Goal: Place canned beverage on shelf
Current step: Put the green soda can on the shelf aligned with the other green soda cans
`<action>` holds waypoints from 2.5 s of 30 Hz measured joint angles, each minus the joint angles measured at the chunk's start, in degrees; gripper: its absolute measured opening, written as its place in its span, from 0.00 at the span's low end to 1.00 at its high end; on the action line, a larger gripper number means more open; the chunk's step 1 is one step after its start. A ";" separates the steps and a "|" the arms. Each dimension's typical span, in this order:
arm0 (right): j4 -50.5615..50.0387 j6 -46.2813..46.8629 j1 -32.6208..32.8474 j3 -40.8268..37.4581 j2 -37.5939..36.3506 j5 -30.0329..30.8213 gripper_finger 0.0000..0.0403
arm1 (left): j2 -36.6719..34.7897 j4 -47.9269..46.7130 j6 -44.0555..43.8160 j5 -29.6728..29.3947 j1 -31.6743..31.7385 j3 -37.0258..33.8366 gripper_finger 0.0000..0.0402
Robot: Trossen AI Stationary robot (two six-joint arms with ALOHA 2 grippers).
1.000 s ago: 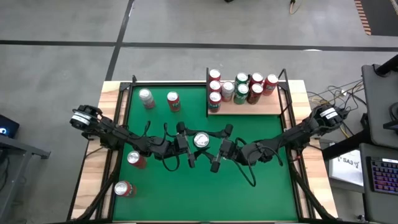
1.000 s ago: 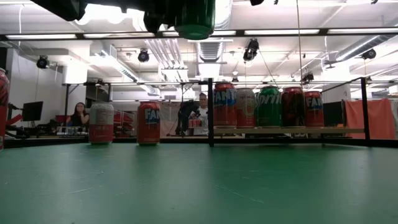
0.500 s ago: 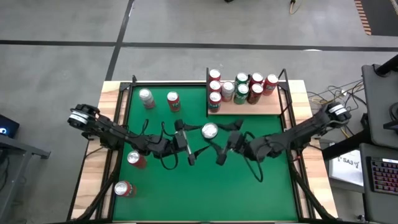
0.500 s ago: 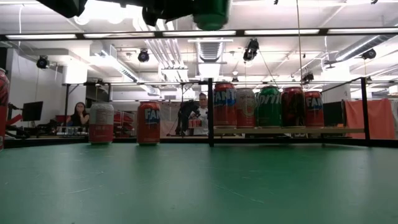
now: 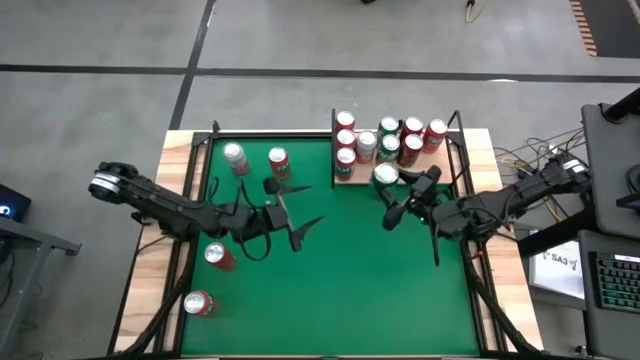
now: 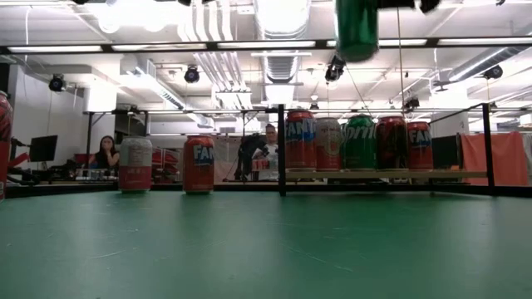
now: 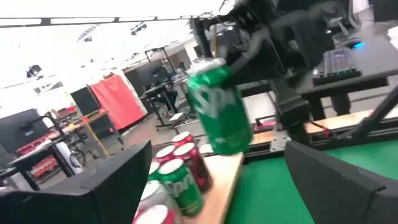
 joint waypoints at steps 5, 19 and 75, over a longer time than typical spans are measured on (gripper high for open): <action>-0.13 8.38 -1.62 -8.93 -4.28 1.70 0.70 | -6.45 -1.05 0.12 4.18 3.78 -3.06 0.79; 0.02 25.71 -14.03 -21.79 -3.46 0.19 0.70 | -15.78 -1.30 -5.04 10.85 14.07 -11.25 0.27; 11.50 28.32 -21.28 -21.17 14.44 7.32 0.77 | -16.15 -1.60 -3.03 10.35 15.24 -12.08 0.00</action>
